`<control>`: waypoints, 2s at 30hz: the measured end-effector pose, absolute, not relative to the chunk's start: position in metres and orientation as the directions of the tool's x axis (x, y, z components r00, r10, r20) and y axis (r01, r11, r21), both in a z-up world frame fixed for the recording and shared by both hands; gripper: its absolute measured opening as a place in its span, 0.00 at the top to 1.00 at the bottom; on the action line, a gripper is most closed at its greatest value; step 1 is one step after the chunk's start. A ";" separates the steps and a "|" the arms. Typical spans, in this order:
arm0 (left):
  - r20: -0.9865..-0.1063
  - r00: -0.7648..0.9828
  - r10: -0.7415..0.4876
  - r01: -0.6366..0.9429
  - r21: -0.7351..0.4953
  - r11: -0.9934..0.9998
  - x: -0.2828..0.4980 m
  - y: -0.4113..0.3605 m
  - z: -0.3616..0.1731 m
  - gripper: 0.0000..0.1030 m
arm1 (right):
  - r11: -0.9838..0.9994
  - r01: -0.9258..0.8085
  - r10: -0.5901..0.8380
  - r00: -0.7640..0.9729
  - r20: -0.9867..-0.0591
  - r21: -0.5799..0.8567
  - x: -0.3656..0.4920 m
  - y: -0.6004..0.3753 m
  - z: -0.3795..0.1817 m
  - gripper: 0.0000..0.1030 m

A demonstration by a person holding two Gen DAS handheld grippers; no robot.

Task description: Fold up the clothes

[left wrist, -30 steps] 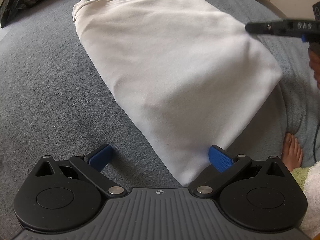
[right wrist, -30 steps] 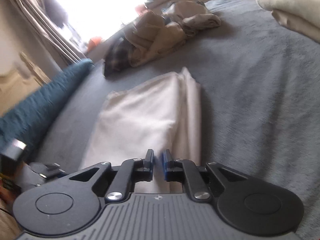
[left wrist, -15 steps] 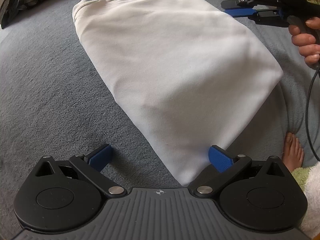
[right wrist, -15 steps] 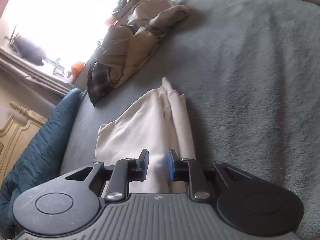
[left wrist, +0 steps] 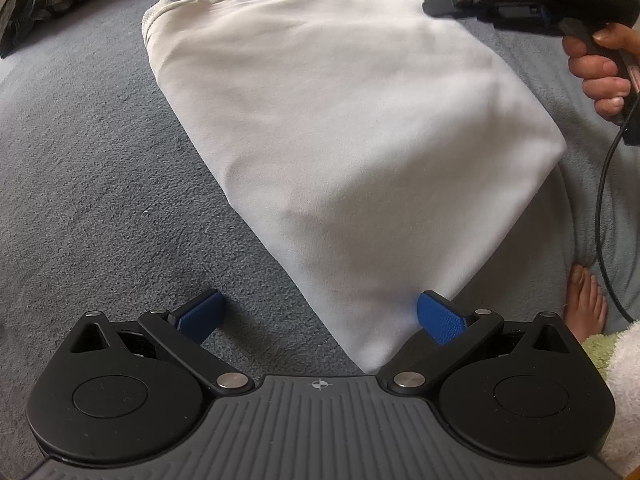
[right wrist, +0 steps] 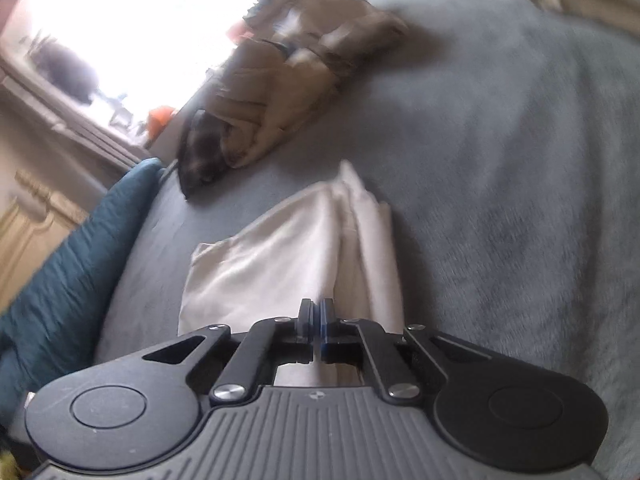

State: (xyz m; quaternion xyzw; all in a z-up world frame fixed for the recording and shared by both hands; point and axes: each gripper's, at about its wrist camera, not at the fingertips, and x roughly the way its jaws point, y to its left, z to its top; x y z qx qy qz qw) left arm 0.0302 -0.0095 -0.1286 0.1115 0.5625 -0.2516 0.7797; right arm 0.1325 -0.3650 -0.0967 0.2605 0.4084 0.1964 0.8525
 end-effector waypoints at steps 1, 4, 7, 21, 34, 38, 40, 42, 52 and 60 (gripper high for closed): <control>-0.933 0.240 -0.268 0.517 -0.110 0.849 0.029 -0.009 -0.128 0.00 | 0.798 -0.131 0.535 0.602 -0.593 0.588 0.131 -0.365 -0.097 0.99; -0.933 0.240 -0.269 0.518 -0.111 0.848 0.026 -0.008 -0.127 0.00 | 0.822 -0.124 0.511 0.590 -0.625 0.555 0.133 -0.366 -0.106 0.99; -0.932 0.241 -0.270 0.517 -0.112 0.848 0.025 -0.006 -0.127 0.00 | 0.818 -0.120 0.517 0.584 -0.626 0.563 0.135 -0.367 -0.106 0.98; -0.933 0.240 -0.268 0.517 -0.111 0.849 0.038 0.013 -0.143 0.00 | 0.811 -0.136 0.539 0.553 -0.636 0.569 0.163 -0.357 -0.098 0.82; -0.932 0.238 -0.274 0.520 -0.116 0.846 0.040 0.019 -0.145 0.00 | 0.819 -0.146 0.522 0.593 -0.613 0.555 0.167 -0.360 -0.104 0.95; -0.932 0.236 -0.274 0.521 -0.116 0.846 0.050 0.023 -0.152 0.00 | 0.822 -0.139 0.515 0.594 -0.618 0.552 0.179 -0.361 -0.098 0.93; -0.932 0.236 -0.274 0.521 -0.116 0.845 0.050 0.023 -0.153 0.00 | 0.826 -0.143 0.515 0.585 -0.626 0.545 0.186 -0.358 -0.098 0.90; -0.932 0.237 -0.275 0.521 -0.117 0.846 0.051 0.024 -0.153 0.00 | 0.830 -0.148 0.514 0.576 -0.635 0.538 0.193 -0.353 -0.099 0.83; -0.932 0.233 -0.278 0.521 -0.122 0.845 0.054 0.031 -0.153 0.00 | 0.837 -0.149 0.497 0.610 -0.618 0.526 0.199 -0.354 -0.113 0.99; -0.932 0.232 -0.277 0.521 -0.121 0.845 0.062 0.039 -0.157 0.00 | 0.827 -0.143 0.505 0.612 -0.608 0.543 0.212 -0.356 -0.103 0.96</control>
